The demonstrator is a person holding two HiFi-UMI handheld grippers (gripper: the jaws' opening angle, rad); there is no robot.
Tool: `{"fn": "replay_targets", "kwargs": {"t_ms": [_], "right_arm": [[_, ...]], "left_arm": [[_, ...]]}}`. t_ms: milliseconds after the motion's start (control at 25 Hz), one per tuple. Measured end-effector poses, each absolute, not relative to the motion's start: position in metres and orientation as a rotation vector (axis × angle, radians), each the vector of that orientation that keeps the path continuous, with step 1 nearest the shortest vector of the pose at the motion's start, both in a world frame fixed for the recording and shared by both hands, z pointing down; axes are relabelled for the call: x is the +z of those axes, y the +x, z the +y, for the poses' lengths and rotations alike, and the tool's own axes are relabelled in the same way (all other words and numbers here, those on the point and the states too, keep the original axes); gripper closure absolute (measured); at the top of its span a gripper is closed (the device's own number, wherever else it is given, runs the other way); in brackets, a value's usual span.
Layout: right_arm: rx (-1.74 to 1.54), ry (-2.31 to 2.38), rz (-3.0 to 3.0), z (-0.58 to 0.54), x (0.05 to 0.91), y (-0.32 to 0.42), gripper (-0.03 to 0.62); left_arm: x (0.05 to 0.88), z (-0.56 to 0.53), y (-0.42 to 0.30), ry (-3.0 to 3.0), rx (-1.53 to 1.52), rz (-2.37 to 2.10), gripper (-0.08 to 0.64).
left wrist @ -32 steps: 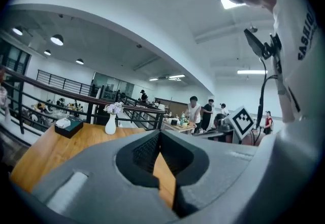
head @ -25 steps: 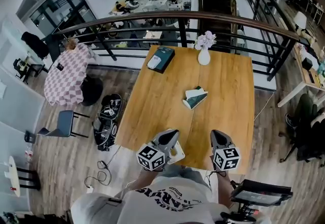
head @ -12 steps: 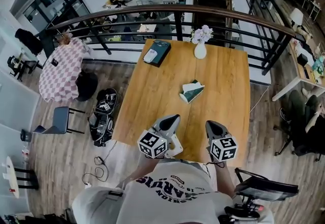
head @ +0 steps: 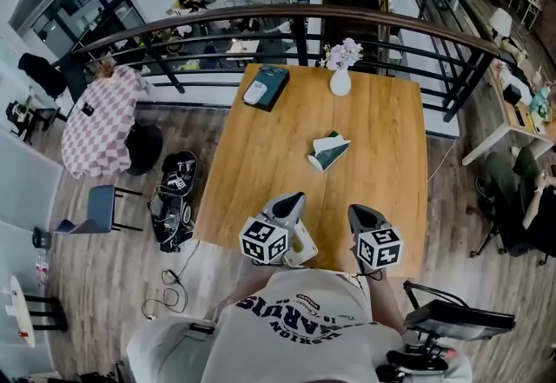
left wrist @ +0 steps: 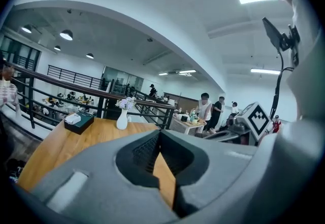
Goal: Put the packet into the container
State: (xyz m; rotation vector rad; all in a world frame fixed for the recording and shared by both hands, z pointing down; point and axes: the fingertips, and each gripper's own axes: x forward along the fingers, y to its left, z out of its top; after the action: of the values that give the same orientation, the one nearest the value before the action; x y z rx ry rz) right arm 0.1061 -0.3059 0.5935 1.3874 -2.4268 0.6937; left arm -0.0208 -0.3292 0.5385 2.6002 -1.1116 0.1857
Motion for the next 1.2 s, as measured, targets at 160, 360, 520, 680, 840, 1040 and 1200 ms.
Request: {"fn": "replay_targets", "kwargs": {"t_ms": [160, 360, 520, 680, 840, 1040, 1200], "right_arm": [[0.711, 1.406, -2.405, -0.297, 0.598, 0.106, 0.584], [0.771, 1.513, -2.318, -0.274, 0.61, 0.134, 0.584], [0.835, 1.606, -2.221, -0.252, 0.624, 0.166, 0.584], [0.917, 1.721, -2.115, -0.222, 0.639, 0.194, 0.584], [0.983, 1.816, -2.034, -0.196, 0.651, 0.21, 0.584], [1.015, 1.874, -1.981, -0.181, 0.656, 0.219, 0.584], [1.036, 1.916, -1.96, -0.175, 0.656, 0.223, 0.584]], "left_arm": [[0.553, -0.351, -0.022, 2.604, 0.342, -1.093, 0.555], [0.565, -0.395, -0.007, 2.678, 0.594, -1.046, 0.522], [0.577, -0.432, 0.009, 2.708, 0.779, -0.985, 0.385], [0.605, -0.46, 0.027, 2.701, 0.999, -0.889, 0.246], [0.65, -0.492, 0.044, 2.637, 1.253, -0.784, 0.168], [0.7, -0.529, 0.056, 2.447, 1.506, -0.697, 0.131], [0.737, -0.558, 0.065, 2.336, 1.644, -0.643, 0.106]]}}
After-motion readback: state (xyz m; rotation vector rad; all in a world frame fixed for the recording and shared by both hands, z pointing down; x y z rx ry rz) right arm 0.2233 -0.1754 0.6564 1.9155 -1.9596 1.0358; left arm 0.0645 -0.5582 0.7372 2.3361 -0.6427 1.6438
